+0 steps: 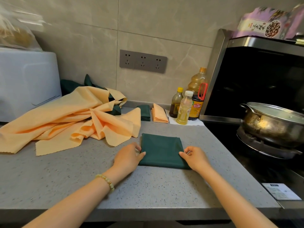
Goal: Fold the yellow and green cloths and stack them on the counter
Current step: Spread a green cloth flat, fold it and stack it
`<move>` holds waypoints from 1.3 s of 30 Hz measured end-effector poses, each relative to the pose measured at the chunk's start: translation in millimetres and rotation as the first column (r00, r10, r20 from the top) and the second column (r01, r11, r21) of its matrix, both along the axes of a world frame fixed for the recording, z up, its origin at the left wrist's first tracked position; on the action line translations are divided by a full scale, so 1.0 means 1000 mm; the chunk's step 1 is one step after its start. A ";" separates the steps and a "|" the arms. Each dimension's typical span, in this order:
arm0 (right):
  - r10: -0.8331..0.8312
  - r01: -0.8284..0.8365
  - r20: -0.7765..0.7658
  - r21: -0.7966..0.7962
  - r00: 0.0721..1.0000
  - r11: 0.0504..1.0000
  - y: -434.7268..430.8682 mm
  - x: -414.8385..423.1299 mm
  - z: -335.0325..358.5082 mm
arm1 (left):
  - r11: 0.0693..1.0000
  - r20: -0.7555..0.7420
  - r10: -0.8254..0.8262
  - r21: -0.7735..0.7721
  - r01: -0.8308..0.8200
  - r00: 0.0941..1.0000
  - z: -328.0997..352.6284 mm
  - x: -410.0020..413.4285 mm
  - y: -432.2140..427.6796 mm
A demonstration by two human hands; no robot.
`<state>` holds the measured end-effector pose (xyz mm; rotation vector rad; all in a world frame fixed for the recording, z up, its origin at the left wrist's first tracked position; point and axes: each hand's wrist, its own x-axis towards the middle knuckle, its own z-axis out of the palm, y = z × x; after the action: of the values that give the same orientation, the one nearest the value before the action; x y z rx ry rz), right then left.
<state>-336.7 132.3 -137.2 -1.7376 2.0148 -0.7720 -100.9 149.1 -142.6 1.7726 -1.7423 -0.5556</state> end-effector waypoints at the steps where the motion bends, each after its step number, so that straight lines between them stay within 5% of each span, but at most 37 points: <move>1: -0.006 0.006 0.000 -0.003 1.000 1.000 0.000 0.001 0.000 | 1.000 -0.003 0.002 0.010 -0.002 1.000 0.000 0.000 -0.001; 7: -0.086 0.066 -0.208 -0.105 0.974 0.992 0.014 0.007 0.009 | 0.999 0.093 0.003 0.040 -0.007 0.996 0.009 -0.001 0.001; 11: -0.080 -0.019 -0.283 -0.331 0.956 0.944 0.017 0.023 0.019 | 0.981 0.249 0.028 -0.192 0.021 0.968 0.026 -0.014 -0.006; 15: 0.146 -0.211 -0.445 -0.100 0.883 0.972 -0.011 0.051 0.023 | 0.955 0.478 -0.225 -0.066 0.290 0.849 0.031 -0.043 -0.037; 19: 0.263 -0.241 -0.533 0.113 0.804 0.964 -0.040 0.062 0.009 | 0.952 0.550 -0.303 0.135 0.275 0.778 0.010 -0.052 -0.067; 25: 0.287 -0.266 -0.446 0.112 0.848 0.958 -0.055 0.057 -0.007 | 0.968 0.446 -0.245 0.059 0.245 0.861 -0.009 -0.049 -0.077; 39: 0.293 -0.272 -0.442 0.111 0.848 0.956 0.010 0.061 -0.014 | 0.964 0.598 -0.174 -0.060 0.260 0.782 -0.010 -0.049 -0.012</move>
<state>-276.1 142.1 -151.1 -2.2860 1.9487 -0.2300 -150.1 137.4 -152.5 1.7639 -2.3631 0.0626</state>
